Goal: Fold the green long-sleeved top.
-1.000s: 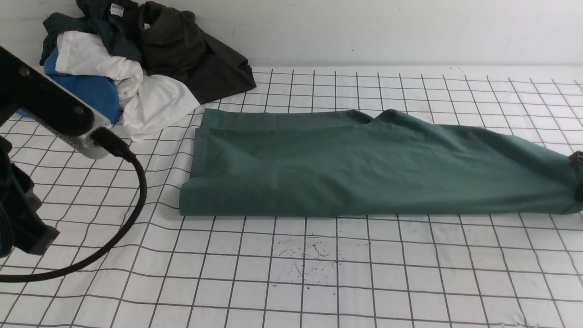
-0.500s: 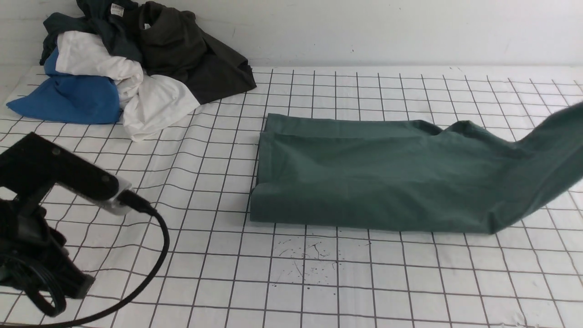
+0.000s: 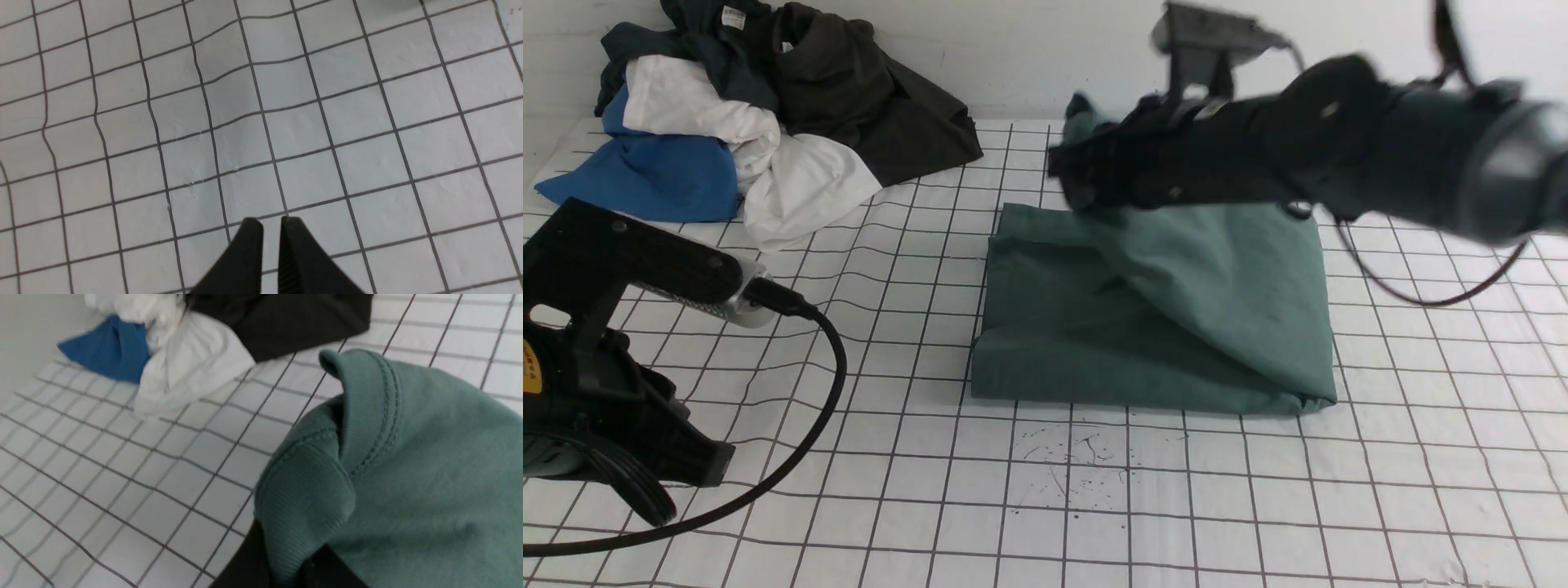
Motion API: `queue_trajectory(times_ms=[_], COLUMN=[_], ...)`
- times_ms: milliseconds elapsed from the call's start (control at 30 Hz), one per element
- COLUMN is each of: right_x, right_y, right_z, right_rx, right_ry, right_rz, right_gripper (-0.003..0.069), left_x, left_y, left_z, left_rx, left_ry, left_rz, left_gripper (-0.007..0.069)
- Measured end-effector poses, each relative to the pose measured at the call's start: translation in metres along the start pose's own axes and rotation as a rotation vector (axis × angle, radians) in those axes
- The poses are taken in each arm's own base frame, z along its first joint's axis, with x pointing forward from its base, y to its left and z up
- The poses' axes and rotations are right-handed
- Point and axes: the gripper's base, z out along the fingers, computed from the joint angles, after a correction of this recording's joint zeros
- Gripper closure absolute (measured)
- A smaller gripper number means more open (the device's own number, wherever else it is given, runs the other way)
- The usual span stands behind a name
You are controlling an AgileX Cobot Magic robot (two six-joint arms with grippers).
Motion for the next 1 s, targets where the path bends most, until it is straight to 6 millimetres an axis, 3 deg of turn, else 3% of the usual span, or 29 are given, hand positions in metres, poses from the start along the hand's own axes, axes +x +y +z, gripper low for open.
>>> queue_trajectory(times_ms=[33,100,133,167,300,333,433,533,600,700,733,800,867,1000], right_x=[0.000,0.018,0.021,0.020,-0.015,-0.029,-0.047,-0.047,-0.035,-0.001,0.002,0.038,0.052,0.048], right_y=[0.000,-0.001,0.000,0.000,0.015,0.022,0.029,0.030,0.025,0.013,0.012,0.009,0.012,0.026], right_z=[0.000,0.020,0.027,0.027,0.015,0.008,-0.003,-0.004,0.008,0.043,0.045,0.075,0.085,0.082], right_rx=[0.001,-0.004,-0.031,-0.036,-0.125,-0.150,-0.171,-0.175,-0.166,-0.148,-0.147,-0.136,-0.137,-0.160], right_ry=[-0.002,0.049,0.086,0.089,0.066,0.047,0.025,0.039,0.093,0.194,0.201,0.284,0.307,0.292], right_rz=[0.004,-0.019,-0.026,-0.027,-0.087,-0.124,-0.186,-0.200,-0.208,-0.143,-0.142,-0.124,-0.133,-0.196], right_gripper=[0.0620,0.0577,0.0514,0.0498,0.0363,0.0342,0.0328,0.0344,0.0391,0.0486,0.0493,0.0585,0.0634,0.0666], left_x=[0.000,0.002,0.002,0.003,0.003,0.003,0.003,0.003,0.003,0.003,0.003,0.003,0.003,0.003], left_y=[0.000,0.000,0.000,0.000,0.000,0.000,0.000,0.000,0.000,-0.001,-0.001,-0.002,-0.003,-0.003], left_z=[0.000,0.000,0.000,0.000,0.000,0.000,0.000,0.000,0.000,0.000,0.000,0.000,0.000,-0.001], left_rx=[0.000,-0.001,-0.001,-0.001,-0.001,-0.001,0.000,0.001,0.005,0.014,0.014,0.023,0.028,0.032], left_ry=[0.002,0.021,0.027,0.029,0.033,0.034,0.034,0.035,0.035,0.035,0.035,0.036,0.036,0.035], left_rz=[0.000,0.000,0.000,0.000,-0.001,-0.001,-0.002,-0.002,-0.006,-0.013,-0.014,-0.021,-0.025,-0.026], left_gripper=[0.0578,0.0578,0.0578,0.0578,0.0578,0.0578,0.0578,0.0578,0.0578,0.0578,0.0578,0.0578,0.0578,0.0578])
